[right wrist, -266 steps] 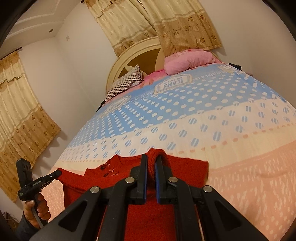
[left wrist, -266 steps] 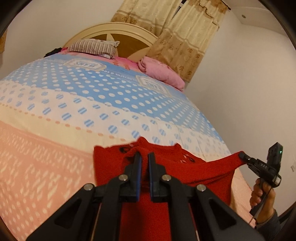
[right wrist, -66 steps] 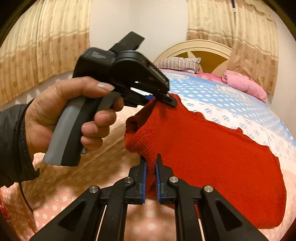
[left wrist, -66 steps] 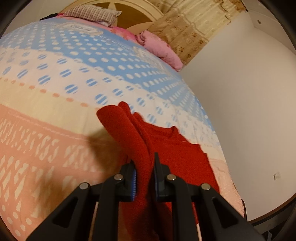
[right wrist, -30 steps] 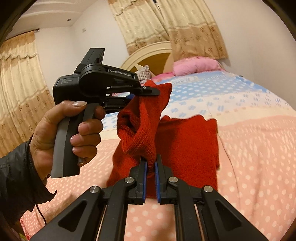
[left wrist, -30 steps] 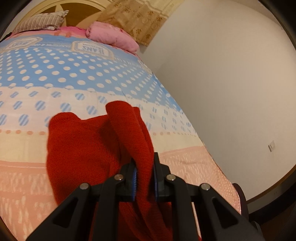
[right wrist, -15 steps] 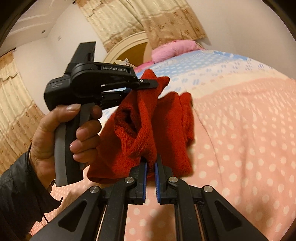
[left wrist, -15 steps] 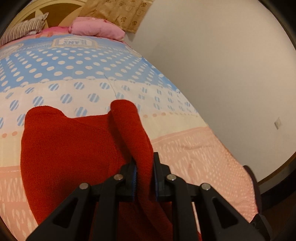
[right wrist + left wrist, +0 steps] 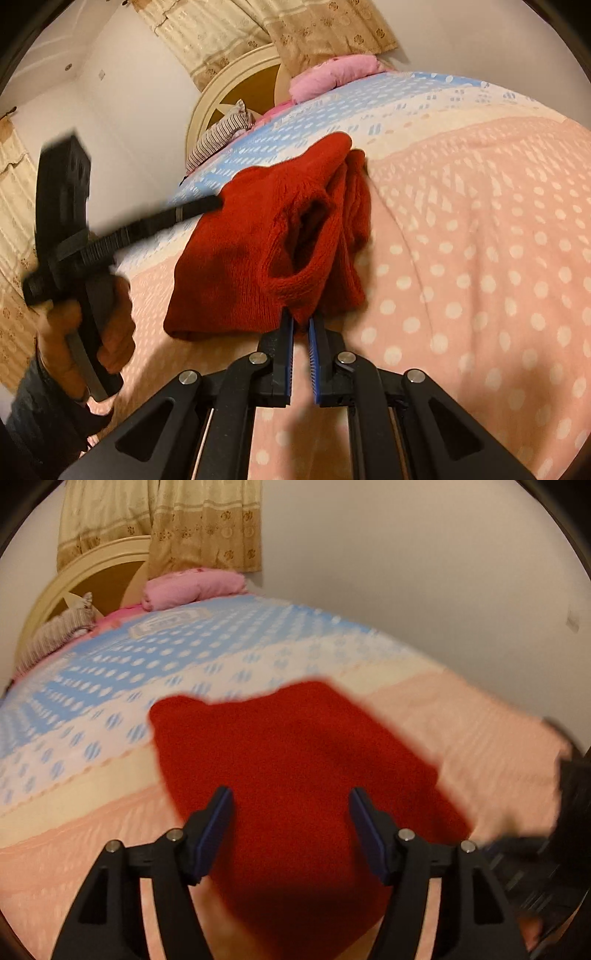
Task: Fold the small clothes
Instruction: 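Lower the held sweater edge with the right tool and open it, then grasp the folded sweater edge with the left tool while the right tool grasps beside it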
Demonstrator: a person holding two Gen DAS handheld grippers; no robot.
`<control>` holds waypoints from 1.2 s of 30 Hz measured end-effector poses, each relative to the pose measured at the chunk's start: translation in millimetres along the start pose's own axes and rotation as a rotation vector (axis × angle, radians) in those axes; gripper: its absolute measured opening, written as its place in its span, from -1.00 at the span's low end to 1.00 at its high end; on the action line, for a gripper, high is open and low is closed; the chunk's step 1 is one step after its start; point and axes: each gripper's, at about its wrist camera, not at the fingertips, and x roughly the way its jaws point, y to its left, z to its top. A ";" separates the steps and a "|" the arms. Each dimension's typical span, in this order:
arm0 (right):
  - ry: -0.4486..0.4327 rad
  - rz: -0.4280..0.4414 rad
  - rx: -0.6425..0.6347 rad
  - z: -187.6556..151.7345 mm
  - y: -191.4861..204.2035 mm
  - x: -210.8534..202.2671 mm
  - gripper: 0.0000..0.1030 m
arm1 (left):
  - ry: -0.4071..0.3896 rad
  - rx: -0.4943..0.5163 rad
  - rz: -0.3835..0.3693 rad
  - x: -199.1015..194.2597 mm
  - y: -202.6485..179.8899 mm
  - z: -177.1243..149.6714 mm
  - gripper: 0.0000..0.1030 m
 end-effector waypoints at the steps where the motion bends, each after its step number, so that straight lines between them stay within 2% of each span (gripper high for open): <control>1: -0.007 -0.016 0.002 -1.3 -0.4 -3.5 -0.85 | 0.016 0.016 0.026 2.1 0.9 -9.7 0.31; 3: -0.036 -0.069 -0.002 -3.1 0.4 -12.8 -0.84 | 0.002 0.021 0.050 0.2 3.1 -22.5 0.41; 6: -0.144 -0.147 -0.042 2.0 10.7 -37.8 -0.84 | -0.009 -0.024 0.030 -0.2 7.7 -28.3 0.48; 9: -0.170 -0.117 -0.096 18.9 29.0 -44.8 -0.80 | -0.017 -0.050 0.034 3.2 7.3 -28.7 0.60; 10: -0.171 -0.097 -0.123 26.6 37.8 -43.4 -0.70 | -0.017 -0.060 0.035 3.7 7.7 -28.5 0.67; 12: -0.174 -0.045 -0.174 38.1 51.2 -36.9 -0.32 | -0.027 -0.085 0.022 0.6 9.9 -31.3 0.72; 13: -0.158 0.002 -0.193 44.4 56.1 -29.1 -0.03 | -0.033 -0.095 0.018 -0.7 11.1 -31.5 0.77; 14: -0.138 0.022 -0.199 48.5 58.4 -21.2 0.02 | -0.045 -0.112 0.018 -4.0 12.9 -32.8 0.81; 16: -0.070 -0.006 -0.214 55.1 58.0 1.6 0.02 | -0.075 -0.142 0.017 -10.5 17.7 -34.9 0.94; 18: 0.005 -0.033 -0.203 56.0 48.7 22.2 -0.03 | -0.094 -0.172 0.027 -14.2 24.0 -35.8 0.98; 20: 0.051 -0.087 -0.151 51.6 26.3 34.8 -0.35 | -0.092 -0.195 0.035 -12.6 31.0 -35.2 0.99; 21: 0.066 -0.077 -0.139 48.7 16.7 37.3 -0.37 | -0.081 -0.201 0.047 -9.1 33.9 -35.1 0.99; 22: 0.064 -0.054 -0.136 46.2 11.3 35.7 -0.38 | -0.062 -0.205 0.060 -3.2 36.2 -35.3 0.99; 25: 0.081 -0.083 -0.202 43.1 20.6 27.8 -0.37 | -0.012 -0.230 0.058 11.0 40.3 -37.4 0.99; 27: 0.035 -0.101 -0.244 47.4 35.2 16.3 -0.34 | -0.009 -0.231 0.061 12.3 40.8 -38.3 1.00; 30: -0.006 -0.057 -0.284 63.2 55.9 14.2 -0.22 | -0.002 -0.227 0.062 13.7 40.6 -40.2 1.00; 33: 0.018 -0.013 -0.325 85.2 73.7 30.3 -0.20 | 0.007 -0.230 0.062 15.3 41.7 -41.8 1.00; 36: 0.077 0.003 -0.300 97.5 69.0 54.2 -0.20 | 0.018 -0.236 0.054 17.3 42.9 -43.0 1.00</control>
